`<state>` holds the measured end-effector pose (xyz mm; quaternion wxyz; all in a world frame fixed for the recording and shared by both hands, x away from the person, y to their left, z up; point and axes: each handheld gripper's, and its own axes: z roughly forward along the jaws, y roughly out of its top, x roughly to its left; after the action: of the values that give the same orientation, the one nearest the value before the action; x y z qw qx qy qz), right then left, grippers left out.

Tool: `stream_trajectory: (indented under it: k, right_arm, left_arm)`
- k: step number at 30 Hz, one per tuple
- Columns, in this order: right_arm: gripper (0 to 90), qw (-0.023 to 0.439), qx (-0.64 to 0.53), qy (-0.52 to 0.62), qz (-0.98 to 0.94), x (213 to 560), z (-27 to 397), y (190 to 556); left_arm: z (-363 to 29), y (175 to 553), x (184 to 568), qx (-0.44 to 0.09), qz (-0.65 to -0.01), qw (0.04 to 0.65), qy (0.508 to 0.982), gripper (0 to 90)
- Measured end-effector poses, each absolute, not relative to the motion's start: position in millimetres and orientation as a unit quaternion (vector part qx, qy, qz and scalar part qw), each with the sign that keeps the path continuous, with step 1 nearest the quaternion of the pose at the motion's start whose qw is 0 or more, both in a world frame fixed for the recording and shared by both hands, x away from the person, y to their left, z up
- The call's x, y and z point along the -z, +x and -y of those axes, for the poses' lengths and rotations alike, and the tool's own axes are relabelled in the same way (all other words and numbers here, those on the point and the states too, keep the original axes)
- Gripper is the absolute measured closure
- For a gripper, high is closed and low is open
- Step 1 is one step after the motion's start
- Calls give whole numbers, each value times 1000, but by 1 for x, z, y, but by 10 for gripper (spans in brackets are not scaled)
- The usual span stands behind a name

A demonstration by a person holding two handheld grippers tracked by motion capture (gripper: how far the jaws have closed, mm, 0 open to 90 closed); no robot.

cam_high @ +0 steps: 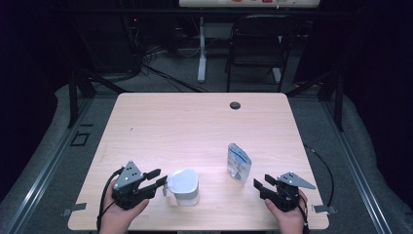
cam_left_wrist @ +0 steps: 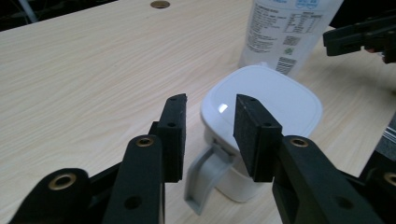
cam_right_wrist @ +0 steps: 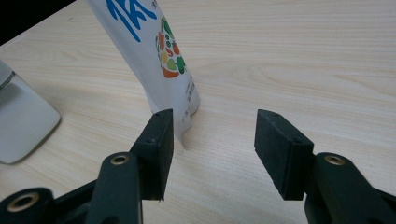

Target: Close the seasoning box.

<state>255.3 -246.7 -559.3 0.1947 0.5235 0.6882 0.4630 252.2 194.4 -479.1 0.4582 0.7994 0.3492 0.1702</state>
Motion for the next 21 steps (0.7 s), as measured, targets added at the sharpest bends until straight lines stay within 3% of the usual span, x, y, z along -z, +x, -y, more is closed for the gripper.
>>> stream_trajectory:
  k: [21]
  right_arm:
    - [474,207,-457,516,-695,555,249,253]
  left_arm:
    - [-248,267,500,-194,-435,443,759,501]
